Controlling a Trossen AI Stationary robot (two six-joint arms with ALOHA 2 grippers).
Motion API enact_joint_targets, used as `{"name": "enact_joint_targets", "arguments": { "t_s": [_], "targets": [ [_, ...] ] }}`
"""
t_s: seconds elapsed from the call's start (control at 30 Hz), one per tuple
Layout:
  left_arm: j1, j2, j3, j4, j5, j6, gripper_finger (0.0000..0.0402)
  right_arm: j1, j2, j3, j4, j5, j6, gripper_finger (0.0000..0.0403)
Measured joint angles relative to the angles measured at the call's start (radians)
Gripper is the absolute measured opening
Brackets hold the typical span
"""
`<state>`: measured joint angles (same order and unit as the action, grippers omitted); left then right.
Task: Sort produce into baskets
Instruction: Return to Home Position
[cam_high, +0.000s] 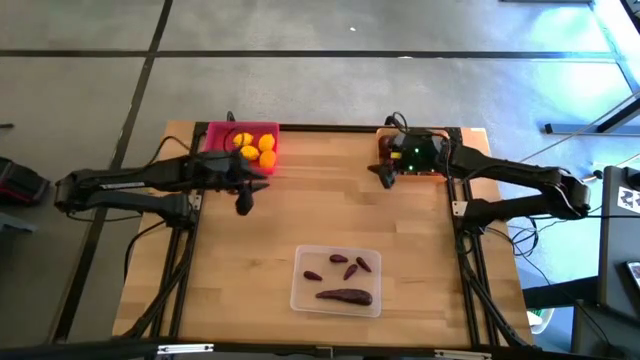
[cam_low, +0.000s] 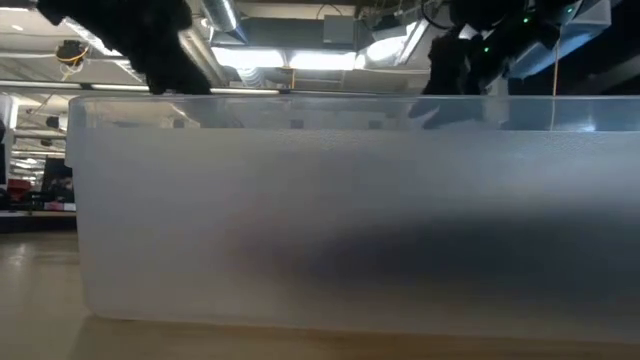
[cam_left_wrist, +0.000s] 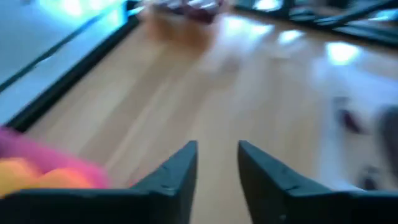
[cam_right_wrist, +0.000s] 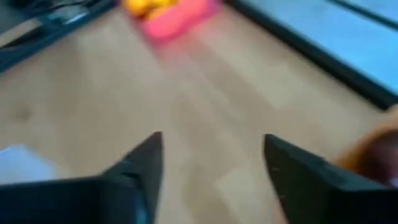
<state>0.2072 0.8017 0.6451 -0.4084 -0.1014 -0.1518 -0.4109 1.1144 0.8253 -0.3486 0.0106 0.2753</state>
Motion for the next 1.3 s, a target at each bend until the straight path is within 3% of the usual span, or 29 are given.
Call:
{"name": "enact_joint_targets", "arguments": {
  "t_s": [0.2,0.3,0.37,0.47,0.57,0.7,0.77,0.93,1.3],
  "targets": [
    [-0.041,-0.170,-0.142,0.161,0.155,0.033,0.0030,0.094,-0.050,-0.043,0.047,-0.147,-0.022,0.0099],
    [-0.041,-0.251,-0.223,0.220,0.168,0.050,0.0006,0.140,-0.105,-0.120,0.177,-0.195,-0.025,0.0029],
    [-0.036,-0.296,-0.263,0.234,0.129,0.050,0.0004,0.154,-0.148,-0.171,0.284,-0.203,-0.030,0.0009],
    [-0.028,-0.348,-0.299,0.184,0.051,0.054,0.0015,0.156,-0.208,-0.237,0.381,-0.168,-0.042,0.0025],
    [-0.028,-0.362,-0.302,0.153,0.002,0.026,0.0023,0.156,-0.232,-0.251,0.370,-0.117,-0.042,0.0050],
    [-0.028,-0.361,-0.302,0.168,-0.013,0.041,0.0026,0.156,-0.230,-0.251,0.373,-0.075,-0.006,0.0071],
    [-0.030,-0.366,-0.316,0.187,-0.002,0.078,0.0021,0.156,-0.226,-0.251,0.345,-0.104,-0.020,0.0073],
    [-0.031,-0.429,-0.408,0.278,0.075,0.077,0.0003,0.193,-0.275,-0.329,0.371,-0.119,-0.074,0.0058],
    [-0.031,-0.584,-0.537,0.399,0.080,0.057,0.0003,0.309,-0.529,-0.597,0.586,-0.043,-0.078,0.0002]
  ]
}}
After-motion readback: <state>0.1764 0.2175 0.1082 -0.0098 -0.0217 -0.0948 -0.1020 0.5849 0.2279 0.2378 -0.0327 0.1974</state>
